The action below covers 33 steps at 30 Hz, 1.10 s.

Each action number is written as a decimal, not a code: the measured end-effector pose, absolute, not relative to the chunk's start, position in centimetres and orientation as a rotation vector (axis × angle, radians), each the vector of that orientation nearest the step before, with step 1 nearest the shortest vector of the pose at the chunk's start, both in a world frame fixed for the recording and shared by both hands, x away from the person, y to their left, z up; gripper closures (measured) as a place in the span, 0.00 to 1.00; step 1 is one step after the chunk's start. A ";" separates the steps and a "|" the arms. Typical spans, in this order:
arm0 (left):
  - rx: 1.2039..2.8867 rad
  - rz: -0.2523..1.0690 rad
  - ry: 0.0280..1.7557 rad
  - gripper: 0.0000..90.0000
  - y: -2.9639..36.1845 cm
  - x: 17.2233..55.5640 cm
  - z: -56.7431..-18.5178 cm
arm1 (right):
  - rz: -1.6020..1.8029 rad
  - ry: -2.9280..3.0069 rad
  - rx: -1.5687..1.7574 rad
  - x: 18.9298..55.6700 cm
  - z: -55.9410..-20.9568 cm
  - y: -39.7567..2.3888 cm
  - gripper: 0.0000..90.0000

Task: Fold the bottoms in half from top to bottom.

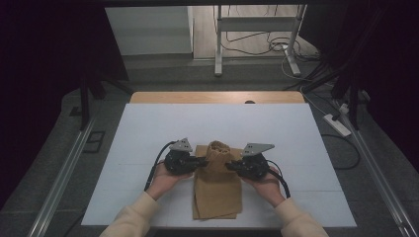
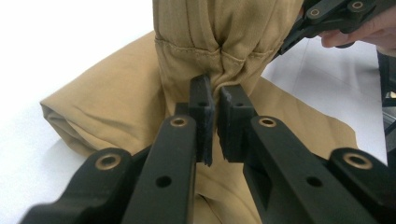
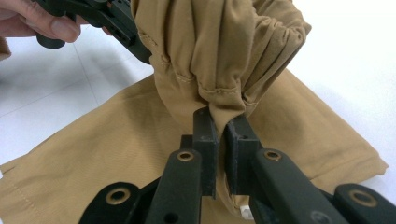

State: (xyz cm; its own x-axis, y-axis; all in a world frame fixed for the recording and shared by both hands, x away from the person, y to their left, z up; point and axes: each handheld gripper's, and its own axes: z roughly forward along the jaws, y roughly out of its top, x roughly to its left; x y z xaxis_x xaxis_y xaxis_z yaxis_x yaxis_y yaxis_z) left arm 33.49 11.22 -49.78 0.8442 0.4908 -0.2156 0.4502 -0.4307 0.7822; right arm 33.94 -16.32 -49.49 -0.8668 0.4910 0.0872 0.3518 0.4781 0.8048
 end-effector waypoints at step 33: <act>2.143 0.053 0.638 0.90 11.3 30.8 -51.2 | 1.301 2.626 0.685 31.2 -50.6 -16.9 0.93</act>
State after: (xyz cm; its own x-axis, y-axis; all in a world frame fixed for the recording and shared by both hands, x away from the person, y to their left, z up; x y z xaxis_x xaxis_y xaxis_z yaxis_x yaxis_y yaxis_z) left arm 30.77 11.26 -51.17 0.8675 0.4606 -0.1877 0.4233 -0.4858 0.7647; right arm 31.24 -16.92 -50.63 -0.8881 0.4525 0.0811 0.3386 0.5247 0.7810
